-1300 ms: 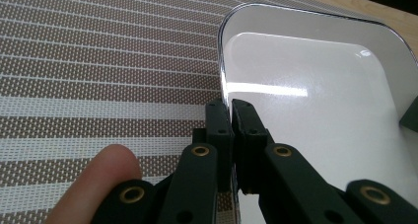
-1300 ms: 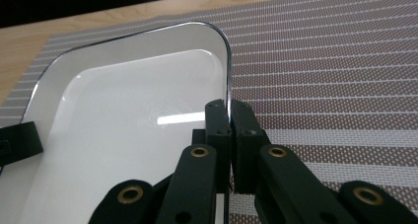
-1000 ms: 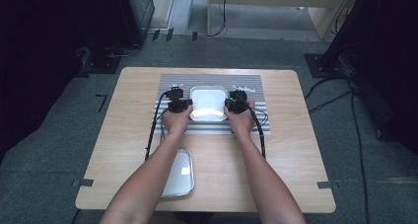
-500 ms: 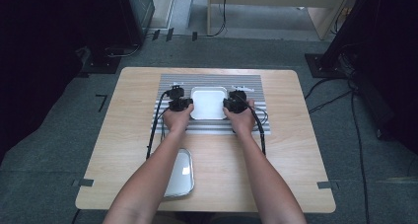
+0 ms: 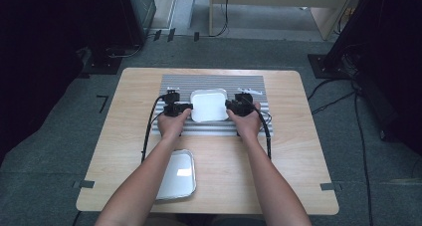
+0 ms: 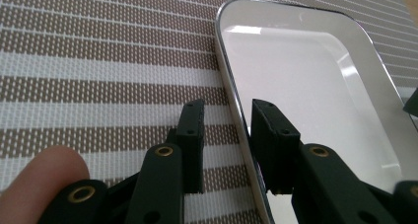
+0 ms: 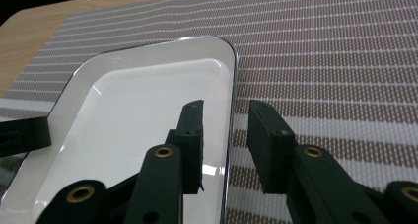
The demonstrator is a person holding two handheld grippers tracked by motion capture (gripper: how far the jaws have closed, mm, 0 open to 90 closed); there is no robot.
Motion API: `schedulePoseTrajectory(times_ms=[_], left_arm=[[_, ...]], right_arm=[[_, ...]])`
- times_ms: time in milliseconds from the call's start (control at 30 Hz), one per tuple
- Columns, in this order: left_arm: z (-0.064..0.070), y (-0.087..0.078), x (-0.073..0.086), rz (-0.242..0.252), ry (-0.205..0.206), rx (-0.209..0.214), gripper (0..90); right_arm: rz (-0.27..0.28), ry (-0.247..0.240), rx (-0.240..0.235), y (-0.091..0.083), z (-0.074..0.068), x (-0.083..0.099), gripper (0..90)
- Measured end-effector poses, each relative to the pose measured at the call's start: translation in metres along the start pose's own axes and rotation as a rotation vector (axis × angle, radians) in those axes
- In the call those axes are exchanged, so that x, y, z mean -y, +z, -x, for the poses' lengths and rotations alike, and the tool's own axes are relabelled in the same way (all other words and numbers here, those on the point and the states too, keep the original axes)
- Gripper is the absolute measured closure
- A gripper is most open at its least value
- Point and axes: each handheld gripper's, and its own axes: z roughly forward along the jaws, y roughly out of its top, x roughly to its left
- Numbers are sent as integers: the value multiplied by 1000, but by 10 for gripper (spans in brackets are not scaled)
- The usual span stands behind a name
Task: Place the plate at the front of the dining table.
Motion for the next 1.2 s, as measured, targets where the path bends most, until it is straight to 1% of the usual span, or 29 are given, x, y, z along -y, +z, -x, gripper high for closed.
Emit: schedulePoseTrajectory(times_ms=[67, 133, 167, 200, 233, 267, 367, 433, 467, 567, 600, 667, 733, 767, 833, 900, 967, 1000, 1067, 1200], left_arm=[[3, -1, 4, -3, 0, 17, 682], [7, -1, 6, -9, 0, 27, 682], [9, -1, 6, -11, 4, 28, 681], [11, -1, 7, -11, 4, 28, 684], [13, -1, 7, -13, 8, 19, 690], [14, 0, 6, -14, 9, 15, 702], [10, 2, 5, -1, -13, 32, 725], [7, 3, 3, 5, -32, 40, 733], [7, 4, 1, 6, -34, 37, 732], [9, 4, -6, 11, -12, 14, 732], [9, 5, -9, 14, -15, 12, 739], [8, 6, -15, 14, -39, 21, 756], [9, 7, -19, 17, -38, 18, 766], [9, 8, -21, 20, -35, 15, 766], [9, 10, -23, 10, -33, 12, 764], [9, 14, -23, -6, -13, 1, 762], [8, 17, -24, -21, -1, -11, 761], [8, 18, -24, -25, -2, -8, 761], [8, 19, -25, -24, -1, -7, 755], [5, 21, -26, -22, -24, 6, 747]], right_arm=[[-27, -3, 17, 0, -3, 3, 729], [-50, 21, 18, 1, -5, 6, 757], [-54, 21, 29, 1, -6, 7, 772], [-60, 14, 47, 2, -7, 9, 812], [-70, 10, 66, 2, -7, 10, 861], [-66, 25, 69, 2, -8, 12, 879], [-58, 90, 77, 1, -7, 12, 894], [-57, 117, 65, 2, -7, 11, 897], [-52, 120, 62, 3, -7, 11, 897], [-36, 116, 66, 6, -9, 8, 897], [-33, 120, 64, 6, -9, 7, 897], [-22, 119, 63, 8, -9, 5, 896], [-14, 127, 60, 9, -9, 2, 895], [-12, 125, 64, 10, -9, 0, 895], [-9, 112, 73, 12, -10, -2, 894], [-14, 97, 83, 13, -10, -3, 892], [-27, 67, 79, 16, -9, -3, 887], [-34, 66, 79, 17, -8, -3, 887], [-39, 82, 75, 19, -6, -2, 884], [-40, 80, 73, 20, -6, -2, 880]])
